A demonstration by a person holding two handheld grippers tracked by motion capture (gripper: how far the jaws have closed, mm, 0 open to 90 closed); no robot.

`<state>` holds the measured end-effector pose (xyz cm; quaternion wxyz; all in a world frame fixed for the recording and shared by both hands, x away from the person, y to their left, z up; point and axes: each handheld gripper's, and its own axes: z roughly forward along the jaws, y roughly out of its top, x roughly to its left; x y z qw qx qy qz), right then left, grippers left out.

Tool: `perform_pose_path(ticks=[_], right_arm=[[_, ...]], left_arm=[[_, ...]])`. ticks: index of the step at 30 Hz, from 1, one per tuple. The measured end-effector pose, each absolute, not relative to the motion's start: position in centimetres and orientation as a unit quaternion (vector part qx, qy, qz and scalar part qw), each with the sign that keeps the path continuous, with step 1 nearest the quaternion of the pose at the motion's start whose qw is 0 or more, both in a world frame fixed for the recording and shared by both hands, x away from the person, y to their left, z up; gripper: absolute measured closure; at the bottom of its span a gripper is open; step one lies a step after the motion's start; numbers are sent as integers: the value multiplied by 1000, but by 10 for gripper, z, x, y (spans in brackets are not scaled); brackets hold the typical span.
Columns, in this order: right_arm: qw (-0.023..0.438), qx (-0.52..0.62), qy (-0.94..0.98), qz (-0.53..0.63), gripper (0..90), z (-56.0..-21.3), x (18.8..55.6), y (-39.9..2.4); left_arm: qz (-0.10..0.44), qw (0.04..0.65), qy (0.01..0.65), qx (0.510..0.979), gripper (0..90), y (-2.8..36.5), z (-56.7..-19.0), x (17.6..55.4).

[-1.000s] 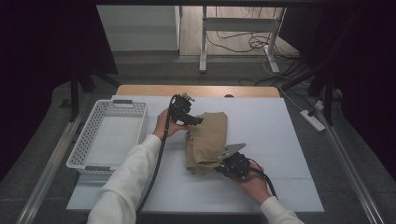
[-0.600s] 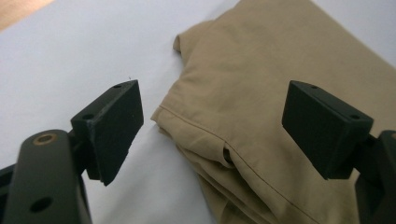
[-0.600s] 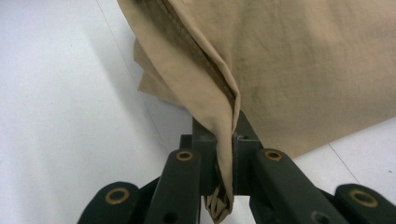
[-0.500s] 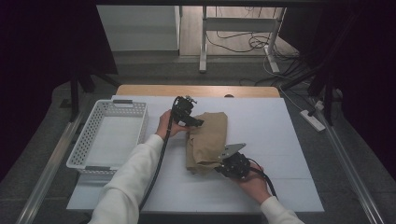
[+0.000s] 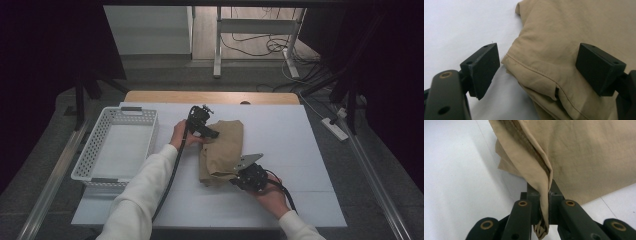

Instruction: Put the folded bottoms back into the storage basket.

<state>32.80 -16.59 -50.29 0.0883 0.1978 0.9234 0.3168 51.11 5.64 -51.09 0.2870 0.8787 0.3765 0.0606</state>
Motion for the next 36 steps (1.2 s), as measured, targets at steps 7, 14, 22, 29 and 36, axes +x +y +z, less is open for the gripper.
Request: perform_pose_path(ticks=[7, 14, 22, 29, 36], right_arm=[[89, 197, 924, 317, 836, -503, 328, -166], [89, 197, 924, 317, 835, -503, 328, -166], [88, 198, 923, 317, 835, -503, 328, -166], [88, 198, 923, 319, 836, -503, 328, -166], [99, 197, 917, 332, 839, -500, 327, -167]], left_arm=[[59, 282, 374, 881, 181, 55, -515, 512], [45, 289, 375, 880, 180, 56, -520, 514], [17, 309, 371, 875, 275, 61, -522, 515], [-23, 326, 347, 879, 673, 60, -520, 512], [7, 321, 338, 885, 728, 55, -512, 506]])
